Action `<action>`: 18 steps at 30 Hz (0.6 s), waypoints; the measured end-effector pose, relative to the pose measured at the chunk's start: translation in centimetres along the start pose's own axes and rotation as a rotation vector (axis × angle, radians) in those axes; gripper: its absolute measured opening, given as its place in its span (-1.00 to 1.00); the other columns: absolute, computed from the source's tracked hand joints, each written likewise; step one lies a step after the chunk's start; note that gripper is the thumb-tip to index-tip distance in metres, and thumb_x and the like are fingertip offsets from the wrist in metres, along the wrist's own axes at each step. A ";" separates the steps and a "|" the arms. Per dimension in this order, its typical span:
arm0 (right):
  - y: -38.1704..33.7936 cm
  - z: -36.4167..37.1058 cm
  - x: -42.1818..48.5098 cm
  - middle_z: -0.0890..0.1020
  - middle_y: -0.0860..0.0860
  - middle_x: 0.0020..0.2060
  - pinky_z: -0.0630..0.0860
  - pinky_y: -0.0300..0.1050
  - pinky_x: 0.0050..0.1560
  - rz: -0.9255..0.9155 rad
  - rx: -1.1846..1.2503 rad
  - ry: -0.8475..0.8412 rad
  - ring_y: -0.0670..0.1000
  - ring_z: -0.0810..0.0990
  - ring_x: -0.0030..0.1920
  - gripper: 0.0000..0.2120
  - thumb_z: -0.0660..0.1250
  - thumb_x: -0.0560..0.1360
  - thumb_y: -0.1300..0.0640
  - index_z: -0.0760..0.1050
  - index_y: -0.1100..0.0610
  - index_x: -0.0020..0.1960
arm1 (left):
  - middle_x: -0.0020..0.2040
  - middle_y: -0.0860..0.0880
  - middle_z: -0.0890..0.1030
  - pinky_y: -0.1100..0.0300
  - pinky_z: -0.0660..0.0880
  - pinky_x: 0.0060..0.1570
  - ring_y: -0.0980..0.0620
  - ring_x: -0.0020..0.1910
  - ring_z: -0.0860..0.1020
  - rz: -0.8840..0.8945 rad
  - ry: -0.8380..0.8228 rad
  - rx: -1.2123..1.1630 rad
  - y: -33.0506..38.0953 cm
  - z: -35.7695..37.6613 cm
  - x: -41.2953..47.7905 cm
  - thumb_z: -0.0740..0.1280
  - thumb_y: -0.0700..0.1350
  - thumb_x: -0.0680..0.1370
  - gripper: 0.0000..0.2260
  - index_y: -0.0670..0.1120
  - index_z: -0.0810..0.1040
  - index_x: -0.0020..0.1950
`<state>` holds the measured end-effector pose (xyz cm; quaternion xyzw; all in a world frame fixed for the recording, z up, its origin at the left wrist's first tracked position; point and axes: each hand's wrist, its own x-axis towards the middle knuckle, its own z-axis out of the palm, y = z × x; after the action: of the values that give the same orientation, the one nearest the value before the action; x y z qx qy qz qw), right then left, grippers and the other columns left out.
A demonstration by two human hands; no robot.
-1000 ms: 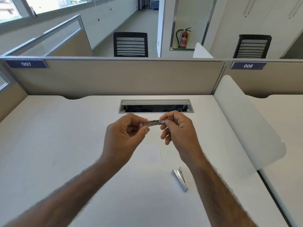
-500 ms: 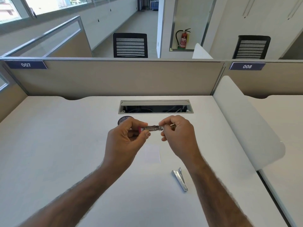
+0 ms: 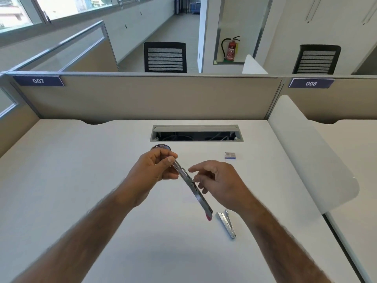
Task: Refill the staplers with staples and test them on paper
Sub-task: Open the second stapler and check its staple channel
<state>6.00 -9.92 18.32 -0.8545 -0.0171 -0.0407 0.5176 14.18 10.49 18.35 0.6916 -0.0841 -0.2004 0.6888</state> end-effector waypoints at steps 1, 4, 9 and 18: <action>0.1 0.4 -0.1 0.68 -0.06 -0.28 0.67 -0.07 -0.18 0.023 0.024 0.011 -0.06 0.66 -0.30 -0.74 0.32 0.53 0.31 0.68 0.07 0.11 | -0.04 -0.24 0.69 0.18 0.64 -0.15 -0.07 -0.17 0.69 -0.025 0.002 -0.006 -0.3 0.0 0.1 0.33 -0.20 0.66 -0.87 -0.22 0.63 0.13; 0.4 1.4 -0.7 0.68 -0.07 -0.31 0.68 -0.04 -0.19 0.088 0.093 0.022 -0.05 0.66 -0.31 -0.75 0.33 0.53 0.31 0.68 0.06 0.09 | -0.08 -0.19 0.68 0.19 0.64 -0.17 -0.03 -0.21 0.68 -0.064 -0.003 0.012 -0.8 0.1 0.4 0.31 -0.22 0.67 -0.86 -0.24 0.64 0.11; 0.6 2.3 -1.8 0.70 0.08 -0.25 0.65 -0.16 -0.21 0.212 0.193 -0.044 -0.08 0.64 -0.29 -0.75 0.32 0.53 0.28 0.68 0.07 0.09 | -0.17 -0.11 0.67 0.21 0.64 -0.18 0.07 -0.25 0.66 -0.082 -0.038 0.181 -0.6 0.7 0.6 0.30 -0.23 0.68 -0.85 -0.23 0.66 0.09; 0.4 2.3 -2.8 0.69 0.17 -0.23 0.61 -0.15 -0.24 0.213 0.273 -0.101 -0.05 0.62 -0.30 -0.83 0.32 0.52 0.25 0.68 0.11 -0.02 | -0.15 -0.15 0.67 0.25 0.63 -0.21 0.10 -0.29 0.66 -0.129 -0.084 0.306 0.5 0.9 0.6 0.32 -0.23 0.67 -0.85 -0.25 0.67 0.08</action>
<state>3.38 -8.04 16.64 -0.7741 0.0423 0.0599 0.6288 14.45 9.39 18.79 0.7833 -0.0978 -0.2577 0.5572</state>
